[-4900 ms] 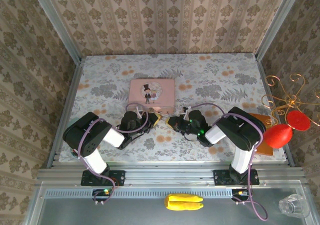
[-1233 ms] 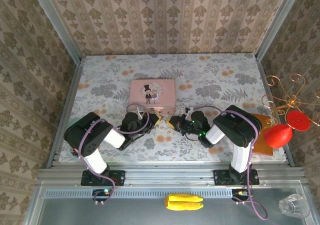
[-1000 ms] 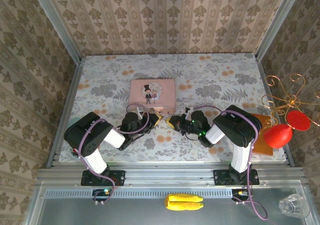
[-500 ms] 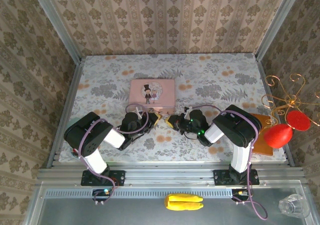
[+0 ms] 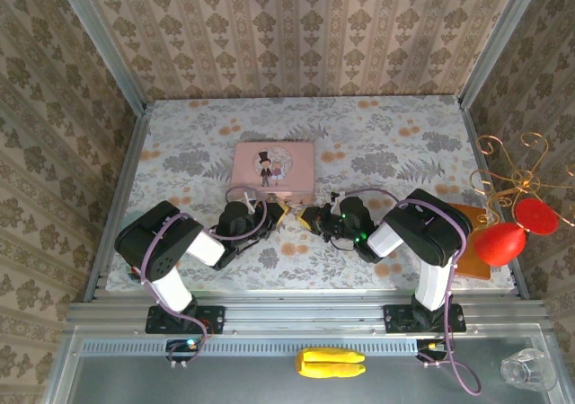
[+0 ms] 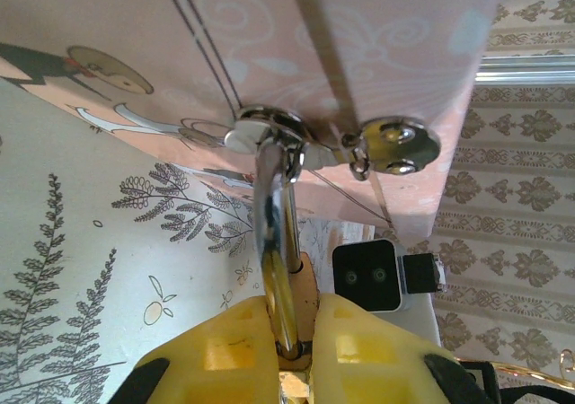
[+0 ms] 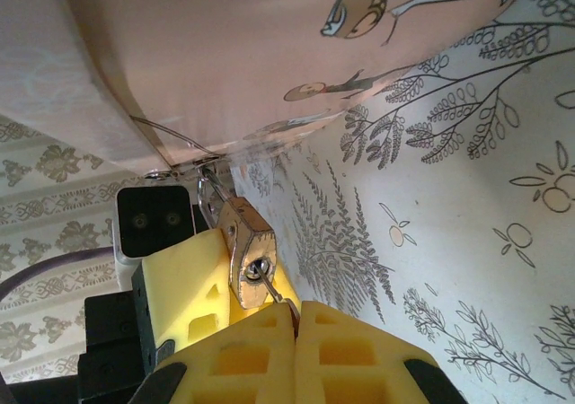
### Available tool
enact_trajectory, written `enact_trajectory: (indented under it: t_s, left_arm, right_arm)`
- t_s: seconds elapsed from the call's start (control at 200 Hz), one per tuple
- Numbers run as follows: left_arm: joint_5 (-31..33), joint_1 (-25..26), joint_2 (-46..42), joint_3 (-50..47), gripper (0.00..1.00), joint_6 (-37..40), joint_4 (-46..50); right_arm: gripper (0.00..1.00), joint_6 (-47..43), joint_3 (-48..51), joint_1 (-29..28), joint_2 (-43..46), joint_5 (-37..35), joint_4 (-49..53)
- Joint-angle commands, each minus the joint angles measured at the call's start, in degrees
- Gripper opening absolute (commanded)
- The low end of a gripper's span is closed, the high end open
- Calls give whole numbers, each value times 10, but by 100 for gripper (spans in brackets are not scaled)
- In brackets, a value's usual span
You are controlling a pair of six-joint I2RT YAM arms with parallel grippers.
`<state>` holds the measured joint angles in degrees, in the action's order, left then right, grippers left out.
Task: Unlock the padlock with the key
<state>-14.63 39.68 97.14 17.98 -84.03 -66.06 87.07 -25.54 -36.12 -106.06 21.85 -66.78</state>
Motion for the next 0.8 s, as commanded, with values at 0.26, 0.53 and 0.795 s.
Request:
enact_trajectory:
  t_s: [0.26, 0.53, 0.795]
  left_arm:
    - [-53, 13, -13, 9, 0, 14, -73]
    - [-51, 8, -10, 12, 0, 19, -74]
    - [-66, 11, -6, 26, 0, 28, -73]
  right_arm:
    - [0, 21, -6, 15, 10, 1, -27]
    - [0, 16, 4, 13, 27, -1, -13]
    - [0, 15, -1, 12, 31, 4, -19]
